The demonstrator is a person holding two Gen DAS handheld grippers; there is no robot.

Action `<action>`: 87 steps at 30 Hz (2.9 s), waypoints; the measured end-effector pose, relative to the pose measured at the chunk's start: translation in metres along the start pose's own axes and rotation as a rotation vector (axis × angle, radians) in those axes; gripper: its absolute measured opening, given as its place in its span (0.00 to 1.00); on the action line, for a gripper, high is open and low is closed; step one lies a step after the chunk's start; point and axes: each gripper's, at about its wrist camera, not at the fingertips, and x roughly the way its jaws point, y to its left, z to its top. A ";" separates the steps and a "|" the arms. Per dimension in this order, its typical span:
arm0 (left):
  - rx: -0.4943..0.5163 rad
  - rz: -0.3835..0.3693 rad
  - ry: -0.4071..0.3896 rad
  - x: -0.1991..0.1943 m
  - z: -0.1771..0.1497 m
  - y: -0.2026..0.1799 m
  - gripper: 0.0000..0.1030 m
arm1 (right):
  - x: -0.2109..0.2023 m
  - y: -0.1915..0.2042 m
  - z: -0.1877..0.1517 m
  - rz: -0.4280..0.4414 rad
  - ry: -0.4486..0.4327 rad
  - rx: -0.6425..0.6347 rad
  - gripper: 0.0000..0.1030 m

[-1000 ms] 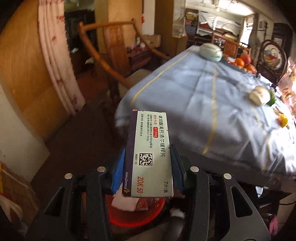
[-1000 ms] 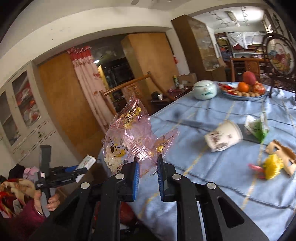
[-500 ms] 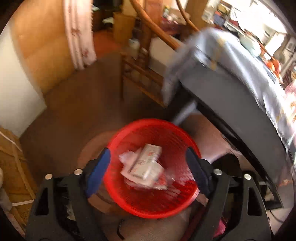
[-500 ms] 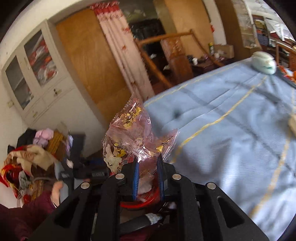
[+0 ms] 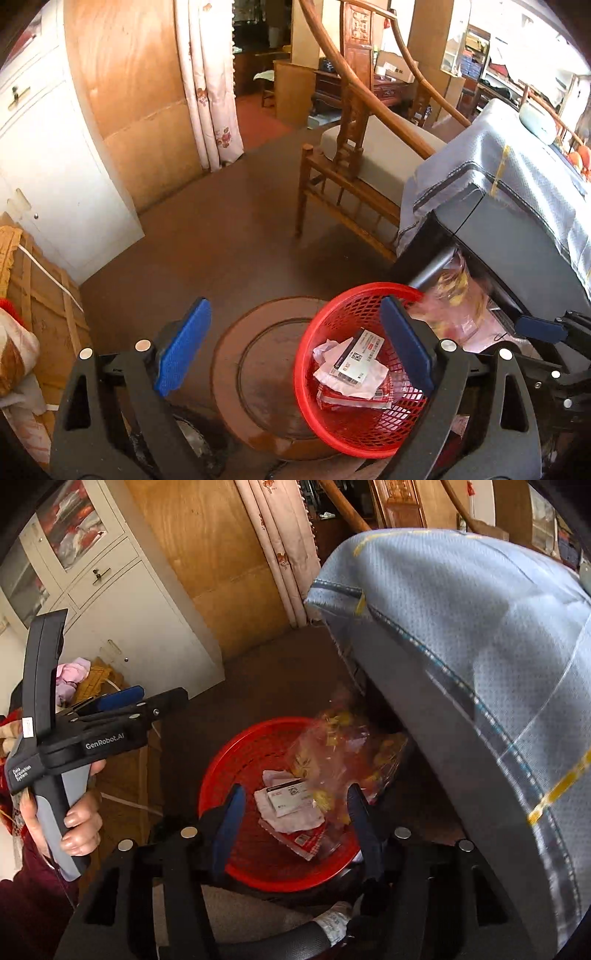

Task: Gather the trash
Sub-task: 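Move both tools back over the table toward the paper cup, then grasp the white bird-print paper cup with the left tool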

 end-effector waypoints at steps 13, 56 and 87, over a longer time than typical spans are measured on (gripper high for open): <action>0.075 -0.025 -0.074 -0.031 0.008 -0.046 0.88 | -0.078 -0.018 -0.018 -0.036 -0.165 0.056 0.57; 0.658 -0.409 -0.301 -0.136 0.026 -0.426 0.93 | -0.385 -0.256 -0.256 -0.687 -0.678 0.609 0.88; 0.794 -0.563 -0.192 -0.057 0.053 -0.565 0.49 | -0.340 -0.319 -0.200 -0.626 -0.535 0.620 0.88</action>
